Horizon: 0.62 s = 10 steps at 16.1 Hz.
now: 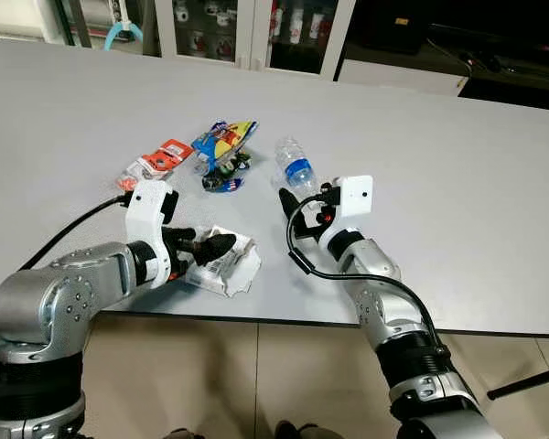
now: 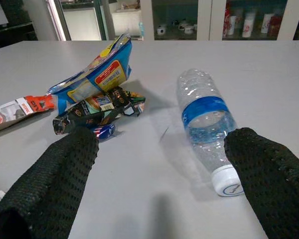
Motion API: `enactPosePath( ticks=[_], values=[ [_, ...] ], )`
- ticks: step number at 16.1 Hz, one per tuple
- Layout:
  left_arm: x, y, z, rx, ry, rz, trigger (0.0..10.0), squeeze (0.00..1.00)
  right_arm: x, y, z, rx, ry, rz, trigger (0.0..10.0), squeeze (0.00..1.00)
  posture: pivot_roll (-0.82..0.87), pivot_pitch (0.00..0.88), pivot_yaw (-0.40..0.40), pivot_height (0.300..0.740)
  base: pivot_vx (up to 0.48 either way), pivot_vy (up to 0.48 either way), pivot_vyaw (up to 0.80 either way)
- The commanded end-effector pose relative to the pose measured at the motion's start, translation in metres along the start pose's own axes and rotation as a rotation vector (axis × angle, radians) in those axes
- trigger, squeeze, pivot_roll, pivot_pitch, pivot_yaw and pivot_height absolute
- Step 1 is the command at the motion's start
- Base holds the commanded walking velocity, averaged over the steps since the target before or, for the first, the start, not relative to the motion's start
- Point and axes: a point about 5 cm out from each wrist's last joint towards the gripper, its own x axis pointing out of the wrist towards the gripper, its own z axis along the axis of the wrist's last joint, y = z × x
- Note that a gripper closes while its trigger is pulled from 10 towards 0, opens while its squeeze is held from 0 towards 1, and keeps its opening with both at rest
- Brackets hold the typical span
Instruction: Picking trash to rubbish bin
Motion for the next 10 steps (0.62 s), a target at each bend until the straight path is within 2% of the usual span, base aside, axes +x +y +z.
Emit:
enactPosePath(
  ticks=[1, 10],
  values=[
    [0.003, -0.001, -0.002, -0.003, 0.005, -0.01, 10.0, 0.0, 0.0, -0.004, 0.002, 0.001, -0.003, -0.003, 10.0, 0.0, -0.03, 0.096, -0.13, 0.74, 0.0, 0.0, 0.0],
    [0.011, 0.005, -0.013, -0.042, 0.055, 0.009, 10.0, 0.0, 0.0, -0.003, 0.001, -0.001, 0.003, 0.002, 10.0, 0.0, -0.03, 0.096, -0.129, 0.74, 0.0, 0.0, 0.0]
  ],
)
